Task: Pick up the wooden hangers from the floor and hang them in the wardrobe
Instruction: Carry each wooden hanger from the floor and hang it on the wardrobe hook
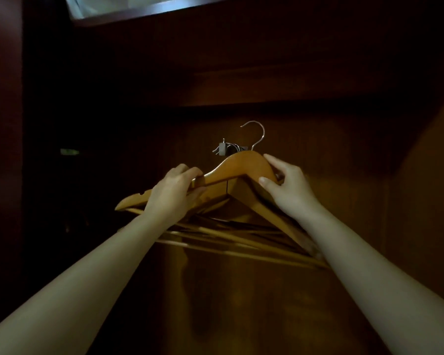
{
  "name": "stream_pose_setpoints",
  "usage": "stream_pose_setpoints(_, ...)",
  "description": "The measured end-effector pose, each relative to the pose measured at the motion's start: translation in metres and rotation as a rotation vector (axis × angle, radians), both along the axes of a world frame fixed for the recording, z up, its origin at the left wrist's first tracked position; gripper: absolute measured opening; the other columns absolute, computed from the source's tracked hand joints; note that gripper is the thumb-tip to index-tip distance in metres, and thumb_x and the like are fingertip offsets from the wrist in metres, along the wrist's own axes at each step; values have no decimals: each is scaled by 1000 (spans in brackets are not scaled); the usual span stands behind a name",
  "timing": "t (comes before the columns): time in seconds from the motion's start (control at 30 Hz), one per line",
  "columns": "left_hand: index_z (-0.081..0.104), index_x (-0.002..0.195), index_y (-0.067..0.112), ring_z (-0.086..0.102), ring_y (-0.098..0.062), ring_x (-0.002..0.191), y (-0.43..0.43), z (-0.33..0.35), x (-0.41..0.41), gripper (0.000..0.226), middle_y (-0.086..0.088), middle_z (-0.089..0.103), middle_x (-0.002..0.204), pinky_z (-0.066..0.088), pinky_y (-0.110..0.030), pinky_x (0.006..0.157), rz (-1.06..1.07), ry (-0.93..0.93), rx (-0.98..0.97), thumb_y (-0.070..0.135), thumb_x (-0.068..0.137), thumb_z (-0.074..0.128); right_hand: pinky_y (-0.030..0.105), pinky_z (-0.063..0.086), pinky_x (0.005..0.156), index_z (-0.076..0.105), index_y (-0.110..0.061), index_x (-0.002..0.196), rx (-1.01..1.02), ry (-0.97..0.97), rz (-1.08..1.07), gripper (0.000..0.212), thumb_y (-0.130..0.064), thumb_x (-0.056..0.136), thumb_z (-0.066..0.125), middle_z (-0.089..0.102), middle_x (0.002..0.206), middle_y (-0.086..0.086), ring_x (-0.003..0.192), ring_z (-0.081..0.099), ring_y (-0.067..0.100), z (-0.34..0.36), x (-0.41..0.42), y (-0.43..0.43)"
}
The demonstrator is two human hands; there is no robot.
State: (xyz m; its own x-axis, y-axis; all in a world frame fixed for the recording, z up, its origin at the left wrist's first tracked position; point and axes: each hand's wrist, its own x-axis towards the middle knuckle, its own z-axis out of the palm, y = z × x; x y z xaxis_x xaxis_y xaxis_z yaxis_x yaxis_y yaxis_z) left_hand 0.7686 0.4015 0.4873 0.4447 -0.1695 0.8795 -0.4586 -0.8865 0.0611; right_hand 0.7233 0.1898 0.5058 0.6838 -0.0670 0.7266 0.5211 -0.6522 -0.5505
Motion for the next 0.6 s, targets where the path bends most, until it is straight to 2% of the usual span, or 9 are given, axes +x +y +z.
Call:
stream_pose_setpoints(0.07, 52, 122, 21, 54, -12, 94, 3, -8, 4, 31, 1, 55, 113, 44, -21, 71, -2, 48, -39, 27, 92, 55, 40, 34, 108, 38, -30, 142, -47, 2, -8, 54, -22, 92, 57, 47, 141, -5, 131, 39, 21, 2, 8, 4)
stream_pose_setpoints(0.17, 50, 121, 22, 60, -12, 84, 12, -20, 10, 30, 1, 60, 106, 52, -23, 68, 5, 87, -50, 27, 92, 53, 40, 34, 107, 37, -31, 142, -86, 7, 1, 55, -21, 92, 57, 46, 142, -6, 133, 39, 21, 0, 16, 11)
stream_pose_setpoints(0.23, 49, 123, 22, 60, -11, 79, 17, -26, 14, 31, 2, 60, 100, 53, -23, 66, 7, 125, -64, 27, 93, 52, 42, 32, 108, 37, -34, 141, -109, 25, 1, 56, -21, 91, 57, 46, 143, -5, 134, 38, 21, -1, 19, 16)
stream_pose_setpoints(0.33, 46, 127, 24, 63, -12, 82, 23, -32, 18, 33, -1, 63, 102, 56, -27, 70, 20, 172, -58, 27, 94, 50, 45, 28, 111, 37, -35, 141, -108, 65, 9, 56, -22, 91, 58, 46, 143, -5, 135, 37, 23, -6, 25, 20)
stream_pose_setpoints(0.43, 45, 127, 23, 63, -11, 79, 27, -39, 22, 34, -1, 62, 100, 53, -21, 65, 15, 195, -31, 27, 94, 50, 51, 26, 114, 37, -34, 141, -109, 83, 6, 56, -23, 90, 59, 45, 144, -5, 137, 36, 23, -14, 30, 22)
stream_pose_setpoints(0.5, 45, 126, 22, 61, -9, 73, 30, -43, 25, 32, 2, 61, 94, 51, -18, 60, 8, 209, -19, 27, 94, 50, 49, 27, 114, 36, -34, 142, -105, 82, 15, 57, -22, 90, 59, 43, 145, -5, 137, 35, 23, -20, 33, 25)
stream_pose_setpoints(0.6, 44, 122, 20, 61, -8, 71, 33, -47, 30, 29, 3, 60, 91, 53, -21, 60, -34, 214, -30, 25, 94, 50, 45, 30, 110, 32, -36, 143, -131, 71, -15, 57, -25, 92, 56, 42, 145, -5, 137, 34, 23, -27, 35, 28)
